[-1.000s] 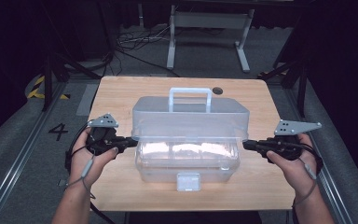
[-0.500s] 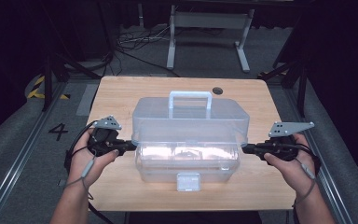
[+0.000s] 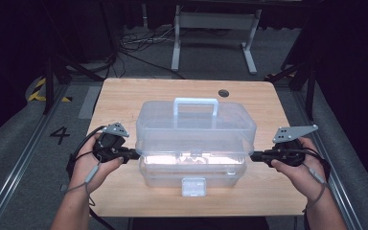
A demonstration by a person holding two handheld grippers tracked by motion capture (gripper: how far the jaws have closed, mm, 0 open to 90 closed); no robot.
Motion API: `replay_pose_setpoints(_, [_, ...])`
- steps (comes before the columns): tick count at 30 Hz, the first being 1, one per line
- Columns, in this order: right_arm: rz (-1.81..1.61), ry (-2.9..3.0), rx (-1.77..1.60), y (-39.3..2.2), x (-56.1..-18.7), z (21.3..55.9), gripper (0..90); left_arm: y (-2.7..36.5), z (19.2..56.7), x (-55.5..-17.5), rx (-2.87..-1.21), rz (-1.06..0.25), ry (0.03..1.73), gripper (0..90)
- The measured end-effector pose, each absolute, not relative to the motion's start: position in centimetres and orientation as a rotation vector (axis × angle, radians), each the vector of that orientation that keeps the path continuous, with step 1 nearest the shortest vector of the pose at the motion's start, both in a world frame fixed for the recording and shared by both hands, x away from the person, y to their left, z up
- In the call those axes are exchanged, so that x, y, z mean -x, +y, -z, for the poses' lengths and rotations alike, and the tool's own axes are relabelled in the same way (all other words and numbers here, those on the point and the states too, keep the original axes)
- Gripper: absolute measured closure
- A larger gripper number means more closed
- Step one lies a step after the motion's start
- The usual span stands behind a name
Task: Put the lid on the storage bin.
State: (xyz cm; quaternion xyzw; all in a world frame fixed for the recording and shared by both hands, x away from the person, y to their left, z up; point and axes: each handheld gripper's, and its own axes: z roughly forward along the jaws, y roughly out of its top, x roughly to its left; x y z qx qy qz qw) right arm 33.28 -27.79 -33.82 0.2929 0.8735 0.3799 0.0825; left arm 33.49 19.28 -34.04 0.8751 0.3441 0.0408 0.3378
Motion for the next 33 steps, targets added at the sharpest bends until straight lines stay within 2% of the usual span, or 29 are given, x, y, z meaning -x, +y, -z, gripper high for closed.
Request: replay_pose_setpoints(33, [-0.908,2.771,-0.822,-26.7,-33.5,35.2,90.0,19.1,34.9,-33.4,-2.442,-0.009,0.863,89.6])
